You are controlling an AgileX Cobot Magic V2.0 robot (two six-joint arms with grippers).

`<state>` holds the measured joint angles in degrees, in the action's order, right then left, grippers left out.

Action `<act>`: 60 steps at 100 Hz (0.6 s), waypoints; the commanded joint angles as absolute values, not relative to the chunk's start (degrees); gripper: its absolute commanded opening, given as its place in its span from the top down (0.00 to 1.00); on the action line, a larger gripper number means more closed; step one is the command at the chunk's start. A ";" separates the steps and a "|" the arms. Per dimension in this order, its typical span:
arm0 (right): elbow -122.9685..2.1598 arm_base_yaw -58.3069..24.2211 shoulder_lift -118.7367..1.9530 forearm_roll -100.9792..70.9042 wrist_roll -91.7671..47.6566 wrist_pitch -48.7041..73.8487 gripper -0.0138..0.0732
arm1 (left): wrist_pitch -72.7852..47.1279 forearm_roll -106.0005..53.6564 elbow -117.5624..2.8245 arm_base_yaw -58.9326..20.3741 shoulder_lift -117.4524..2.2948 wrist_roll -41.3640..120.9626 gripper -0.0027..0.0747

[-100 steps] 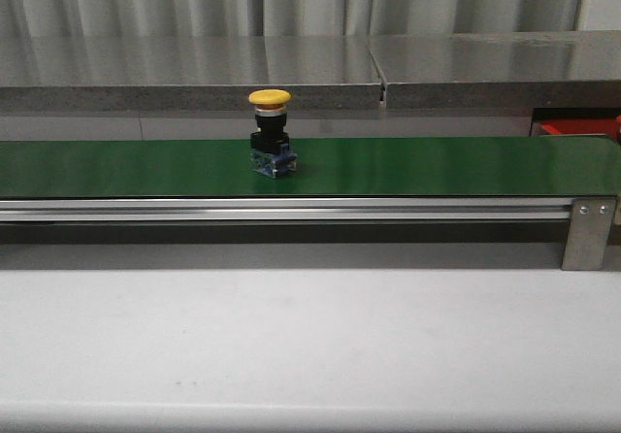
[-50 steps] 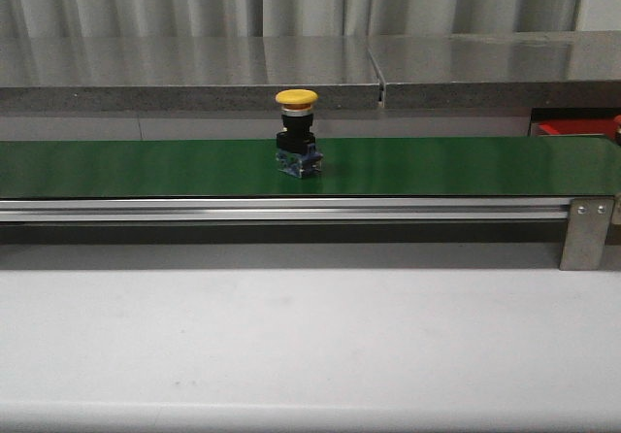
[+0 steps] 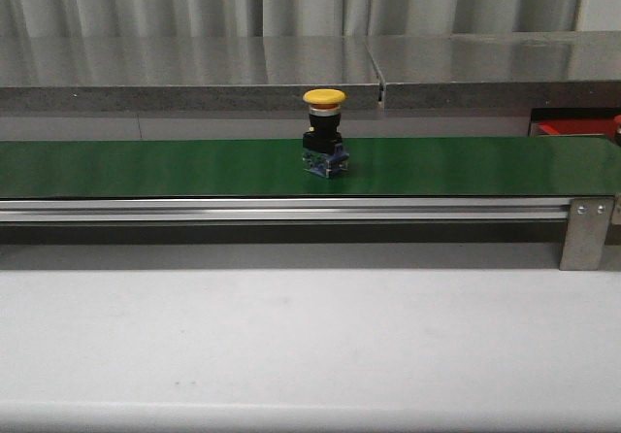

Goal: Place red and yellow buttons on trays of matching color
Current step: 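Move the right gripper back over the belt and grasp the yellow button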

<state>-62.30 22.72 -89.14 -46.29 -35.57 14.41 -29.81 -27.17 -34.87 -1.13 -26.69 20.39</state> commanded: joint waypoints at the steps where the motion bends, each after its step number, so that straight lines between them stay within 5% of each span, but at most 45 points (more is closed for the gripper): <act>1: -62.27 19.89 -84.35 -45.78 -37.30 13.06 0.23 | -25.93 -28.72 -36.23 -1.54 -26.97 20.25 0.99; 60: -62.21 -1.32 -81.67 -43.83 -44.53 28.26 0.23 | -25.93 -28.72 -36.23 -1.54 -26.97 20.25 0.99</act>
<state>-60.13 0.45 -83.70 -43.31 -43.24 28.50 -29.81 -27.17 -34.87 -1.13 -26.69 20.39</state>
